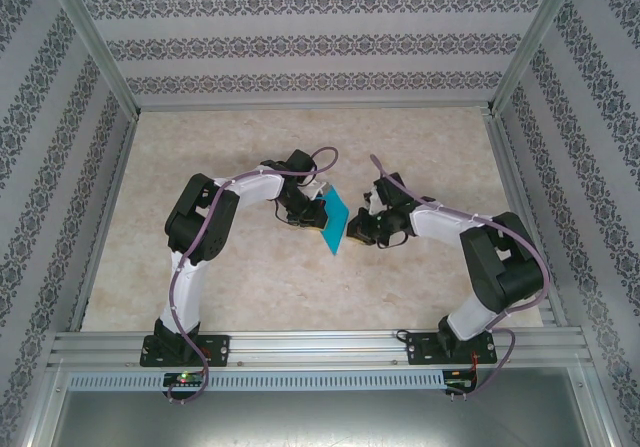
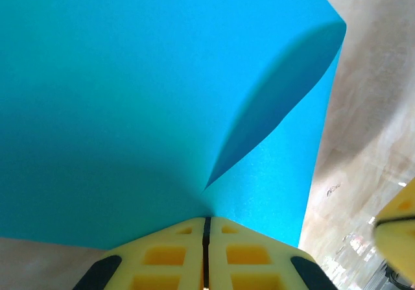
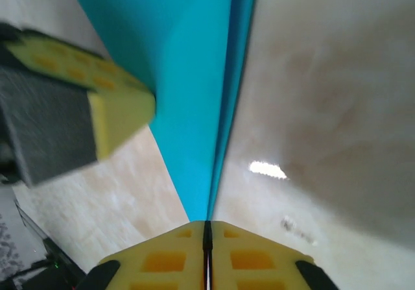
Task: Fold a paper plane with a square sheet of paper (pick it up from the middle)
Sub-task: Fourth fold the wing at the center of the table.
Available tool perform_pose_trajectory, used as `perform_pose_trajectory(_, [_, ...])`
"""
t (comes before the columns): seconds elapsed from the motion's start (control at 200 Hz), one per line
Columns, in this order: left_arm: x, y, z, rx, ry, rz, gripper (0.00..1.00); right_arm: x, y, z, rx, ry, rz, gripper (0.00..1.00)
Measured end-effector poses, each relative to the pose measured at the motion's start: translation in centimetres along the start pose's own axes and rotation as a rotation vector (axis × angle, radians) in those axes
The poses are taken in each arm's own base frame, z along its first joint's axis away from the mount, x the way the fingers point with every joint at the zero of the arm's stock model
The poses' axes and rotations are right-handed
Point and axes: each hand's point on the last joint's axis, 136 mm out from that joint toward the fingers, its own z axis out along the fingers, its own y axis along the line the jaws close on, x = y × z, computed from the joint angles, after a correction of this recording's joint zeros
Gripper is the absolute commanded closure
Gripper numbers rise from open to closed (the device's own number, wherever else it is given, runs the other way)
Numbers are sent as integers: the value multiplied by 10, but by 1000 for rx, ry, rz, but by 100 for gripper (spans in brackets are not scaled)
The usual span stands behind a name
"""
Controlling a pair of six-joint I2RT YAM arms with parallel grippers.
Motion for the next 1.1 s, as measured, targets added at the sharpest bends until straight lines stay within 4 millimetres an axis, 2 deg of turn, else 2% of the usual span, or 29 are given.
perform_pose_trajectory(0.145, [0,0,0,0,0,0,90,-32,9,0,-19,-42,5,81])
perform_pose_trajectory(0.31, [1,0,0,3,1,0,90,-52,7,11,-9,-41,5,75])
perform_pose_trajectory(0.535, [1,0,0,3,-1,1,90,-60,-3,27,18,-12,9,73])
perform_pose_trajectory(0.724, [1,0,0,3,-1,1,90,-63,-4,31,24,-3,6,74])
perform_pose_trajectory(1.099, [1,0,0,3,-1,1,90,-59,3,31,-16,18,0,83])
